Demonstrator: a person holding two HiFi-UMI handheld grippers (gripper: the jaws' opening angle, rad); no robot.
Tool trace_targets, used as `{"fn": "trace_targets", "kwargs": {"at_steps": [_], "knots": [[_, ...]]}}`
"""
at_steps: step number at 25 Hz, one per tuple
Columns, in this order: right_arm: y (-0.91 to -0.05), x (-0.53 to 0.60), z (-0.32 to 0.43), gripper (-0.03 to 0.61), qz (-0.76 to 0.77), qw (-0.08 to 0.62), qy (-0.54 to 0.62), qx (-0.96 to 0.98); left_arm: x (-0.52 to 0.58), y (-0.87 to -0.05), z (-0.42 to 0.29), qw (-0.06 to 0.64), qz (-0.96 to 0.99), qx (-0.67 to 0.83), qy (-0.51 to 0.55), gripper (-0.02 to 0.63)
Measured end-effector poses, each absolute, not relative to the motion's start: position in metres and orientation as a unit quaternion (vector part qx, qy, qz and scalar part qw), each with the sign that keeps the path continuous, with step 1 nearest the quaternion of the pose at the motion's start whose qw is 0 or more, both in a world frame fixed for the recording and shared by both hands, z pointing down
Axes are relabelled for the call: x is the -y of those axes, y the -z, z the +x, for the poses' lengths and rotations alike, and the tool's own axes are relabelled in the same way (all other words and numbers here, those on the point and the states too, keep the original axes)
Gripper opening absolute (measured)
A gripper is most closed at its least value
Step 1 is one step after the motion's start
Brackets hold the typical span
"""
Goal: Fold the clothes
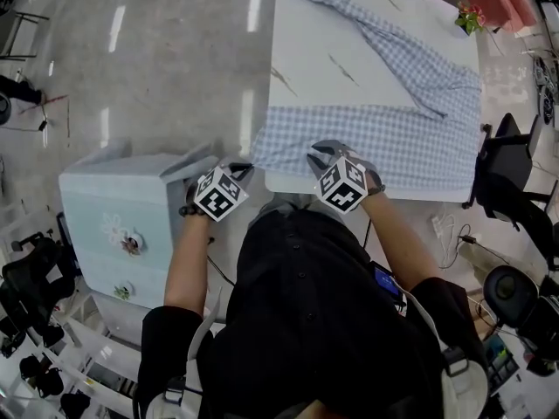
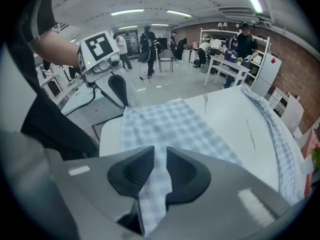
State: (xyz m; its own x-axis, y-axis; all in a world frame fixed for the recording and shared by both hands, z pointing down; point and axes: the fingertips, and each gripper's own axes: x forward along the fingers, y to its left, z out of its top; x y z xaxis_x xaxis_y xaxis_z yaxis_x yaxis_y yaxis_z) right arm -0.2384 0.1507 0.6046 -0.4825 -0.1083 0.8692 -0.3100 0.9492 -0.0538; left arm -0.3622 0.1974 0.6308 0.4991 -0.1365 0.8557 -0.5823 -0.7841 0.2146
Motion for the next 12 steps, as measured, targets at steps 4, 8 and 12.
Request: {"fn": "trace_targets", "kwargs": {"at_steps": [4, 8, 12], "knots": [[-0.617, -0.155, -0.247, 0.080, 0.114, 0.512, -0.105, 0.845, -0.197, -0.634, -0.360, 0.254, 0.835, 0.209, -0.441, 0.014], [-0.620, -0.155, -0.249, 0.080, 0.109, 0.515, -0.116, 0.842, -0.200, -0.634, -0.352, 0.247, 0.844, 0.183, -0.440, 0.043], [-0.620, -0.154, -0.249, 0.078, 0.104, 0.524, -0.117, 0.837, -0.195, -0.631, -0.352, 0.246, 0.848, 0.178, -0.434, 0.074]]}}
